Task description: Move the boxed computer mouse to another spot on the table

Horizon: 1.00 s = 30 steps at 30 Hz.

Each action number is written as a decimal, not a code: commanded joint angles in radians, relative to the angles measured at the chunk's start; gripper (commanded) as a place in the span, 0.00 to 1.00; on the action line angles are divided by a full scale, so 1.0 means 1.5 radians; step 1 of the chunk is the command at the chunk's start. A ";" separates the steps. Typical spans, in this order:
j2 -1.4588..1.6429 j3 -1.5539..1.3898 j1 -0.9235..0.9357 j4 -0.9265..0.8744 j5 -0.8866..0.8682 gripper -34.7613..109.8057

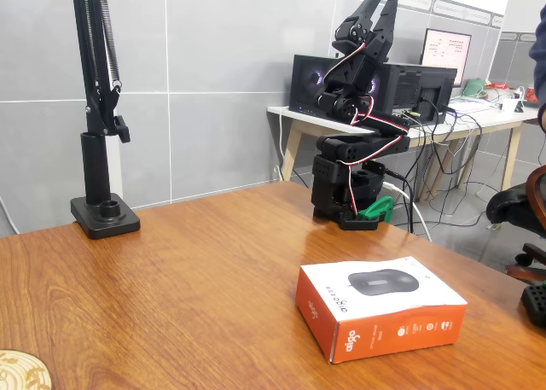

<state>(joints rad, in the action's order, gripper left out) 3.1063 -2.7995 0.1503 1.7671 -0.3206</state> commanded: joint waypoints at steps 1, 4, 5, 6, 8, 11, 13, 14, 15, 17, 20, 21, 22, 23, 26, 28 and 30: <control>0.001 -0.001 0.003 0.001 -0.003 0.24; 0.001 -0.001 0.003 0.001 -0.003 0.24; 0.001 -0.001 0.003 0.001 -0.003 0.24; 0.001 -0.001 0.003 0.001 0.001 0.25; 0.001 0.000 0.002 -0.049 0.027 0.24; 0.001 0.056 0.031 -0.285 -0.018 0.24; 0.001 0.202 0.044 -0.586 0.025 0.24; 0.001 0.300 0.030 -0.786 0.032 0.24; -0.010 0.399 -0.010 -0.983 0.014 0.24; -0.087 0.586 -0.148 -1.264 -0.021 0.24; -0.215 0.798 -0.270 -1.588 0.040 0.24; -0.263 0.861 -0.280 -1.696 0.090 0.24; -0.313 0.920 -0.285 -1.801 0.109 0.24; -0.360 0.960 -0.306 -1.892 0.119 0.25; -0.398 0.902 -0.392 -1.928 0.129 0.31; -0.407 0.858 -0.454 -1.931 0.128 0.35; -0.416 0.831 -0.502 -1.940 0.127 0.40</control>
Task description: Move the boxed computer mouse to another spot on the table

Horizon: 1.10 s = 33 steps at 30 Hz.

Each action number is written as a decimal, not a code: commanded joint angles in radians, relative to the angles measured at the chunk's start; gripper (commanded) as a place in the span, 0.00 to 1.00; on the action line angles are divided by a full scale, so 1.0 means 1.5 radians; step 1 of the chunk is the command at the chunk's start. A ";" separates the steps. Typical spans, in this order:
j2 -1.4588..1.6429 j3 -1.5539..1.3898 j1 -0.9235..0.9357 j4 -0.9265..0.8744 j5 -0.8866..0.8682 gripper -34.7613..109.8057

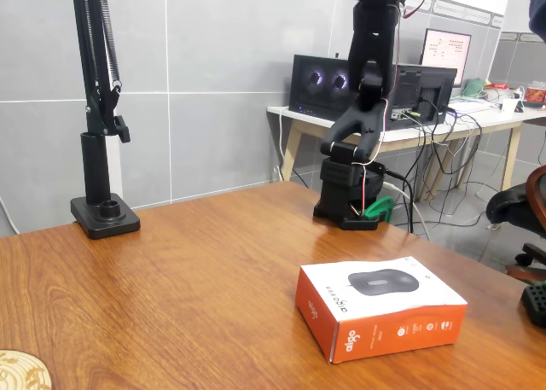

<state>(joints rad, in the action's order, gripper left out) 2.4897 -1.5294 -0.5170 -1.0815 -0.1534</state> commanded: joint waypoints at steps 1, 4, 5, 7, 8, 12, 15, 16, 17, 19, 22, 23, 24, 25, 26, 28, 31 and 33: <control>-0.005 -0.033 -0.081 -0.033 0.015 0.44; 0.012 -0.100 -0.123 0.029 0.013 0.56; 0.001 -0.098 -0.128 0.007 0.005 0.56; -0.028 -0.078 -0.129 -0.018 -0.004 0.55; -0.045 -0.065 -0.129 -0.029 -0.005 0.55; -0.141 -0.010 -0.139 -0.121 -0.005 0.53; -0.198 0.006 -0.173 -0.155 -0.011 0.53; -0.219 0.012 -0.186 -0.166 -0.011 0.53; -0.236 0.016 -0.199 -0.170 -0.010 0.53; -0.264 0.024 -0.222 -0.155 -0.003 0.55; -0.302 0.041 -0.246 -0.163 0.006 0.56; -0.307 0.039 -0.256 -0.160 0.010 0.58; -0.309 0.031 -0.265 -0.152 0.016 0.59; -0.310 0.018 -0.273 -0.144 0.018 0.60; -0.310 -0.002 -0.279 -0.123 0.018 0.63; -0.317 -0.030 -0.290 -0.086 0.026 0.70; -0.345 -0.046 -0.296 -0.051 0.021 0.77; -0.364 -0.048 -0.298 -0.041 0.021 0.77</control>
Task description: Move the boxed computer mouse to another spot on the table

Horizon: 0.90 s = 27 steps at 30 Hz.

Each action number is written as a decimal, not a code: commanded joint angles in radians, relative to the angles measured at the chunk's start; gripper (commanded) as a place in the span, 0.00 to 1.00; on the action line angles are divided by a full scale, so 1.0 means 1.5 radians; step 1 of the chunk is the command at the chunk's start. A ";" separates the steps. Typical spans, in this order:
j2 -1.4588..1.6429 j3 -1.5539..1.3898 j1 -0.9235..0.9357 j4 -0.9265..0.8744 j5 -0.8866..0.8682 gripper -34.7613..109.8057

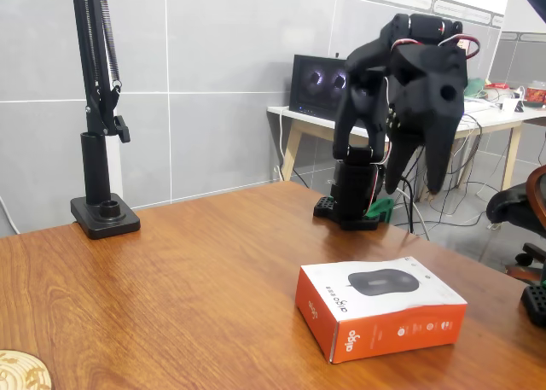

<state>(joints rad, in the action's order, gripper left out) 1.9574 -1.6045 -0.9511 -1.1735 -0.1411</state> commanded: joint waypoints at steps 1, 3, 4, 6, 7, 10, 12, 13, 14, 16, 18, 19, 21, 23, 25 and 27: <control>-0.018 0.002 -0.008 0.025 0.013 0.77; -0.041 0.008 -0.009 0.030 0.013 0.77; -0.055 0.016 -0.009 0.031 0.012 0.78; -0.089 0.045 -0.008 0.010 0.008 0.77; -0.104 0.056 -0.006 0.006 0.006 0.76; -0.137 0.067 0.001 0.024 -0.002 0.78; -0.156 0.075 0.004 0.039 -0.003 0.81; -0.169 0.082 0.004 0.045 -0.003 0.83; -0.181 0.088 0.003 0.050 -0.003 0.86; -0.207 0.102 -0.001 0.065 -0.003 0.95; -0.229 0.124 -0.002 0.058 -0.012 0.95; -0.236 0.135 -0.002 0.050 -0.013 0.95; -0.242 0.133 -0.001 0.060 -0.021 0.95; -0.255 0.126 0.001 0.084 -0.031 0.95; -0.268 0.127 0.001 0.091 -0.034 0.95; -0.280 0.130 0.001 0.094 -0.035 0.95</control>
<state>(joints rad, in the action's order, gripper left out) 1.5417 -1.4496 -0.9557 -1.0446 -0.1871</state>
